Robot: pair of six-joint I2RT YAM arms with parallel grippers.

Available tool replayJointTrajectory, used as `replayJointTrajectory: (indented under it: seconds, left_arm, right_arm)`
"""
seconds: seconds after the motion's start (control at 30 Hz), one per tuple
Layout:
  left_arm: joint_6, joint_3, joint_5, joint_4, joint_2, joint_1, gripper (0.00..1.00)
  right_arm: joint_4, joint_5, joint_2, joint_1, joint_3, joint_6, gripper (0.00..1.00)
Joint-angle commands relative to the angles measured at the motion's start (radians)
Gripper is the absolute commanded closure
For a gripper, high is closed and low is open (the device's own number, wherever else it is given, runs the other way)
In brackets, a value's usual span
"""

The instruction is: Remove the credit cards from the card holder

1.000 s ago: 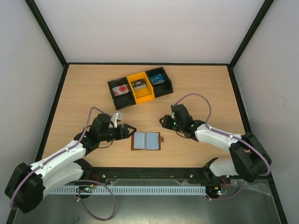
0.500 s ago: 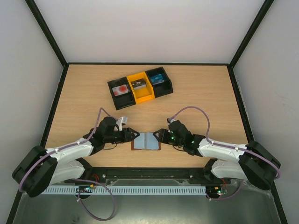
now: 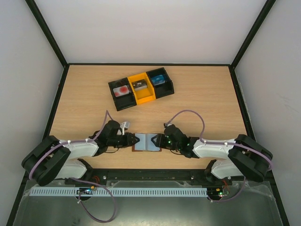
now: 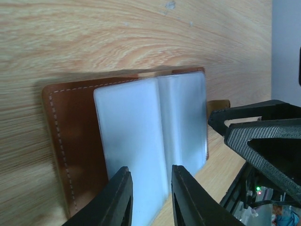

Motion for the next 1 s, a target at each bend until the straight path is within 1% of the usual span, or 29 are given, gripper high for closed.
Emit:
replayJointTrajectory:
  seconds: [0.0, 0.2, 0.33, 0.47, 0.57, 0.67, 0.87, 0.97]
  left_arm:
    - [0.025, -0.010, -0.005, 0.024, 0.043, -0.006, 0.75]
    - [0.037, -0.016, -0.008, 0.032, 0.082, -0.006, 0.78]
    - [0.040, -0.015, 0.002, 0.048, 0.114, -0.008, 0.80]
    - [0.040, -0.014, 0.012, 0.064, 0.137, -0.011, 0.82]
    - [0.040, -0.009, 0.014, 0.065, 0.147, -0.012, 0.83]
    - [0.041, -0.006, 0.018, 0.062, 0.150, -0.012, 0.83]
    - [0.046, -0.008, 0.014, 0.053, 0.143, -0.012, 0.84]
    - [0.049, -0.007, 0.012, 0.053, 0.150, -0.013, 0.84]
  right_arm:
    - [-0.012, 0.069, 0.041, 0.011, -0.002, -0.004, 0.61]
    - [-0.027, 0.105, 0.052, 0.011, -0.017, -0.015, 0.60]
    - [-0.005, 0.075, 0.077, 0.012, -0.010, -0.017, 0.59]
    - [0.078, 0.032, 0.091, 0.014, -0.014, -0.012, 0.58]
    - [0.092, 0.018, 0.097, 0.013, -0.004, -0.016, 0.58]
    - [0.043, 0.049, 0.070, 0.014, 0.004, -0.028, 0.57]
    - [-0.121, 0.148, -0.051, 0.014, 0.000, -0.028, 0.57]
    - [-0.165, 0.182, -0.096, 0.013, -0.017, -0.024, 0.57]
